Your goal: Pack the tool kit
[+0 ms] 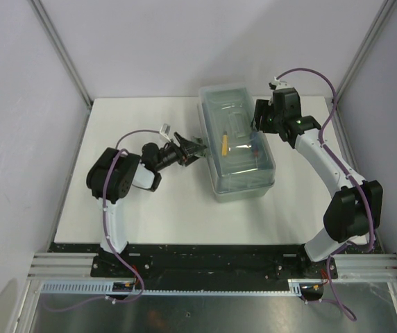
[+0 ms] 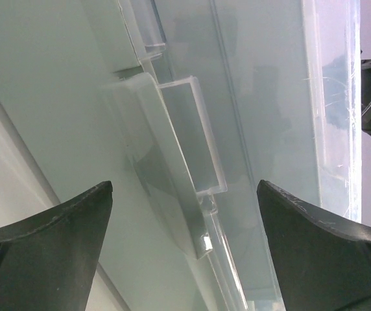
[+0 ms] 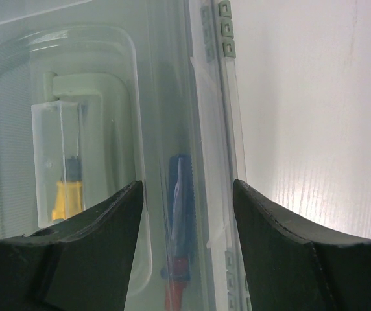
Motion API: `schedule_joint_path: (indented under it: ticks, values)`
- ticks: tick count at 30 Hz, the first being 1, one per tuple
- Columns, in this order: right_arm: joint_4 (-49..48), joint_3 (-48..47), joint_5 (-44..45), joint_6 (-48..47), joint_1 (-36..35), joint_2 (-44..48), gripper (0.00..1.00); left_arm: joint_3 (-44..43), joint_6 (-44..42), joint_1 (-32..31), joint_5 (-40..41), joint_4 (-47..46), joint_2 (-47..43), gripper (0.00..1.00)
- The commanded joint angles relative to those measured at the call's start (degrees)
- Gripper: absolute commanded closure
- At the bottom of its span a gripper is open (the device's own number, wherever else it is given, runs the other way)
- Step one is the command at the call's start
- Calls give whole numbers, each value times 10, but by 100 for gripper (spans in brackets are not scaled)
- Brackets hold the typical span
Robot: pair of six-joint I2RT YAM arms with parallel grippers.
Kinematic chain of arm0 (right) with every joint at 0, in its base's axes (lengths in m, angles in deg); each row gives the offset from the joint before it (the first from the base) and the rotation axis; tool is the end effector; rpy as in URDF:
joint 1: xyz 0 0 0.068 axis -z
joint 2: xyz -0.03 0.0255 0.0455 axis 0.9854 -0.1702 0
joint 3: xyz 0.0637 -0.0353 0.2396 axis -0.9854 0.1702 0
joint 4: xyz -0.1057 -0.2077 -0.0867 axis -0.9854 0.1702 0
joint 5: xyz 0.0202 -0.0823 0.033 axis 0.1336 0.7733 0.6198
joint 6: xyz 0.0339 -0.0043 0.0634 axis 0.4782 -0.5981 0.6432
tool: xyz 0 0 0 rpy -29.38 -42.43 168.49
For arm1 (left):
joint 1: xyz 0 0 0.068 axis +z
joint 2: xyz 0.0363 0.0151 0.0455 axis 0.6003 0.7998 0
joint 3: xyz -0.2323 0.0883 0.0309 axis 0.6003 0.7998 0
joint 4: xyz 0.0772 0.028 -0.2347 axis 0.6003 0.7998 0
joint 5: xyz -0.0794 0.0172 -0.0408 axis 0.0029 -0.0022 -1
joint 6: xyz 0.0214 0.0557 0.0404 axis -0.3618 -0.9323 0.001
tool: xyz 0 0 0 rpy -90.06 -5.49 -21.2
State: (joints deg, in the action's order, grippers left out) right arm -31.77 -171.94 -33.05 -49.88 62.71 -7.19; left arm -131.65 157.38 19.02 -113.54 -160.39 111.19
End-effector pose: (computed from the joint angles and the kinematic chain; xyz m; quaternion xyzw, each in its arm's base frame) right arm 0.3564 0.1102 0.3023 -0.0170 0.8875 0.1118 0.4467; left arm 0.3494 -0.1525 0.1231 -0.0911 0.6961 -0.6430 0.3061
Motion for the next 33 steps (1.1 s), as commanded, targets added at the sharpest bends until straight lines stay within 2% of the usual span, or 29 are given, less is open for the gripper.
schedule_joint_path:
  ticks: [1, 6, 11, 13, 14, 17, 22, 28, 33]
  values:
    - [62, 9, -19, -18, -10, -45, 37, -3, -25, -5, 0, -114, 5, 1]
    - [66, 7, -19, -20, -10, -45, 37, -5, 2, -4, 18, -156, 18, 3]
    - [69, 6, -19, -23, -10, -43, 37, -15, 33, -1, 33, -194, 24, 21]
    - [70, 6, -19, -25, -10, -42, 37, -17, 43, 1, 36, -207, 24, 24]
    - [70, 5, -19, -24, -10, -42, 37, -15, 42, 3, 37, -210, 21, 23]
    - [71, 5, -19, -24, -10, -43, 37, -2, 24, 12, 38, -212, 5, 11]
    - [72, 3, 0, -25, -10, -42, 37, 23, 3, 33, 33, -212, -22, 2]
    - [46, -19, 102, -37, -29, 7, 34, 62, -3, 62, 42, -211, -32, 1]
    - [-3, -43, 186, -79, -66, 44, 20, 71, -1, 72, 46, -207, -36, 4]
